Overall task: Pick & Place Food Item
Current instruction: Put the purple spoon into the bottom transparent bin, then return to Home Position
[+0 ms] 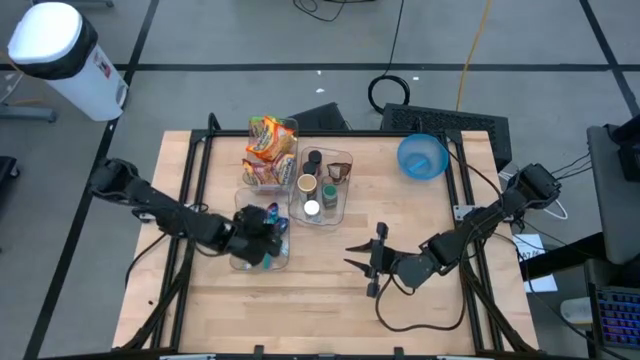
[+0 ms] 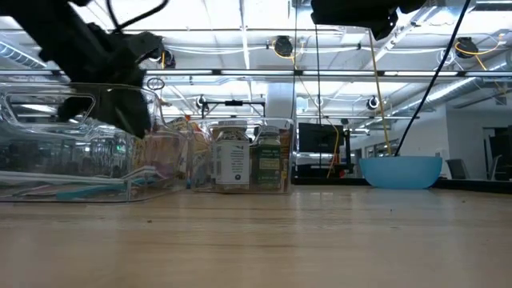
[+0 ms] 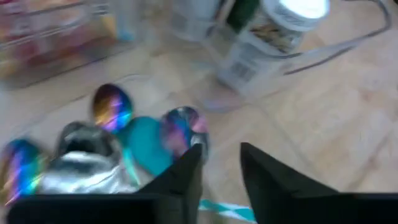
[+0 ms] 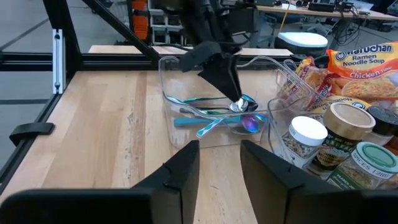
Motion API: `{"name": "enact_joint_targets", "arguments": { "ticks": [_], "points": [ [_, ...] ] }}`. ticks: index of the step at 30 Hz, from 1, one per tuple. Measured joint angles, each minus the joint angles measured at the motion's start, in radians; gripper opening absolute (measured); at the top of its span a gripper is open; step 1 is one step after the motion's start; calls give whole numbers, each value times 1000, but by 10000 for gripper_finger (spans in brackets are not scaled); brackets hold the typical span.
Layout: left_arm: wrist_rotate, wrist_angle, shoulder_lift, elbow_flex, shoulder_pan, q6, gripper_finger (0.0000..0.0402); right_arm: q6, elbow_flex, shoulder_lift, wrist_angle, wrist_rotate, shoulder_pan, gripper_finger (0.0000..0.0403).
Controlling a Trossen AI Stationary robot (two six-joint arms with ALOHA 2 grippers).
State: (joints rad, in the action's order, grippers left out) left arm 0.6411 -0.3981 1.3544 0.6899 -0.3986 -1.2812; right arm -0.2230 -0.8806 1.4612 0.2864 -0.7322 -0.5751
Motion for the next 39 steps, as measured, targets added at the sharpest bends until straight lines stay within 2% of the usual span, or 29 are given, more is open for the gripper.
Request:
{"name": "enact_joint_targets", "arguments": {
  "ticks": [5,9,14,16,19,21,24,26,28,32,35,39],
  "points": [
    [-140,83,-4,8,80,213,198,0,0,0,0,2,-2,119],
    [-277,87,-79,38,121,353,248,3,0,-6,-1,4,-22,120],
    [-352,85,-243,84,127,554,283,77,0,-60,-14,3,-60,117],
    [-386,58,-333,105,120,693,291,117,0,-96,-37,4,-83,117],
    [-523,-20,-471,120,119,889,299,163,0,-160,-100,4,-124,117],
    [-577,-43,-553,109,113,960,302,173,0,-200,-142,3,-145,116],
    [-556,23,-649,22,76,1055,303,150,23,-252,-175,4,-171,116],
    [-544,187,-687,-96,53,1139,301,145,59,-276,-186,3,-181,117],
    [-573,380,-714,-242,45,1195,299,94,113,-300,-193,2,-179,116],
    [-620,598,-817,-464,96,1179,301,-36,236,-386,-178,3,-138,115],
    [-652,587,-954,-543,150,1149,303,-57,346,-480,-120,4,-111,116],
    [-713,486,-1125,-555,207,1186,300,3,501,-621,40,5,-78,115]
  ]
}}
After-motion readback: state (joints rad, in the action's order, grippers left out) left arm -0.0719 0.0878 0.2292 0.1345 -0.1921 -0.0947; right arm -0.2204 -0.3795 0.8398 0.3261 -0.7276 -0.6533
